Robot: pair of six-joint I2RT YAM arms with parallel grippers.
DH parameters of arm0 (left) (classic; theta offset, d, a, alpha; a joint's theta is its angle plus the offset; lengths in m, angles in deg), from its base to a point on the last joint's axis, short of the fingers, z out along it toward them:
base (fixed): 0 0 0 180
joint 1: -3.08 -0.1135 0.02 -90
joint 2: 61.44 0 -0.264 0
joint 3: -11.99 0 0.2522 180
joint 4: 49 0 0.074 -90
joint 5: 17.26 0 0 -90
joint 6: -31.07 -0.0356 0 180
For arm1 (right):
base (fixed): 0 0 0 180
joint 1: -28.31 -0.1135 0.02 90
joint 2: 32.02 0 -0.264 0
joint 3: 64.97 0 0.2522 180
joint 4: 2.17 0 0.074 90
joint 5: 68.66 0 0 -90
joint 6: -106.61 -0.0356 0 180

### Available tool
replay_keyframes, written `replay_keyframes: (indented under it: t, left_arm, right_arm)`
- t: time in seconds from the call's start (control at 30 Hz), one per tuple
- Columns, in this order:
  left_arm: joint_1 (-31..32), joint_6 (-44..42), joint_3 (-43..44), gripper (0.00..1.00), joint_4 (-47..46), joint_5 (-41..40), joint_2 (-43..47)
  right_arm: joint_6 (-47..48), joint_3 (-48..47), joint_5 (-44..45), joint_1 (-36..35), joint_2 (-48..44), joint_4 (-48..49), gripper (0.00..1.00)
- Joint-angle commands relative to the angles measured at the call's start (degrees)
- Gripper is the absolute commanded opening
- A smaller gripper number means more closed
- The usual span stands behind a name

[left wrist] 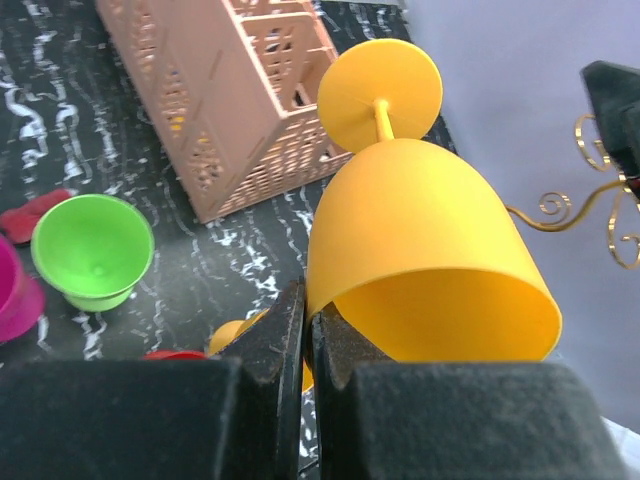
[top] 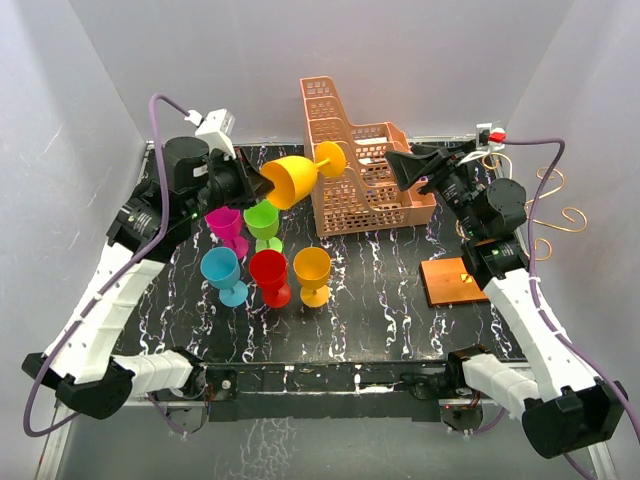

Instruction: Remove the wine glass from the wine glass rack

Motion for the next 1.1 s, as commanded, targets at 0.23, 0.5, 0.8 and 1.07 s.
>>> replay_keyframes:
  t: [0.23, 0.5, 0.8, 1.07]
  left_arm:
    - [-0.02, -7.05, 9.61, 0.0, 16.32, -6.52, -0.45]
    - [-0.02, -7.61, 18.8, 0.0, 27.52, 4.64, -12.55]
    - [-0.01, -7.68, 21.35, 0.0, 33.83, 4.69, -21.97]
    - [0.08, -7.51, 24.77, 0.0, 34.74, 1.89, -30.55]
  right_arm:
    - [5.67, 1.09, 4.18, -1.29, -3.69, 2.58, 0.84]
    - [7.42, 2.24, 6.19, -1.53, -5.7, 2.68, 0.84]
    - [9.51, 3.58, 8.38, -2.15, -7.28, 3.07, 0.85]
    - [11.53, 4.17, 10.02, -2.9, -8.11, 3.1, 0.85]
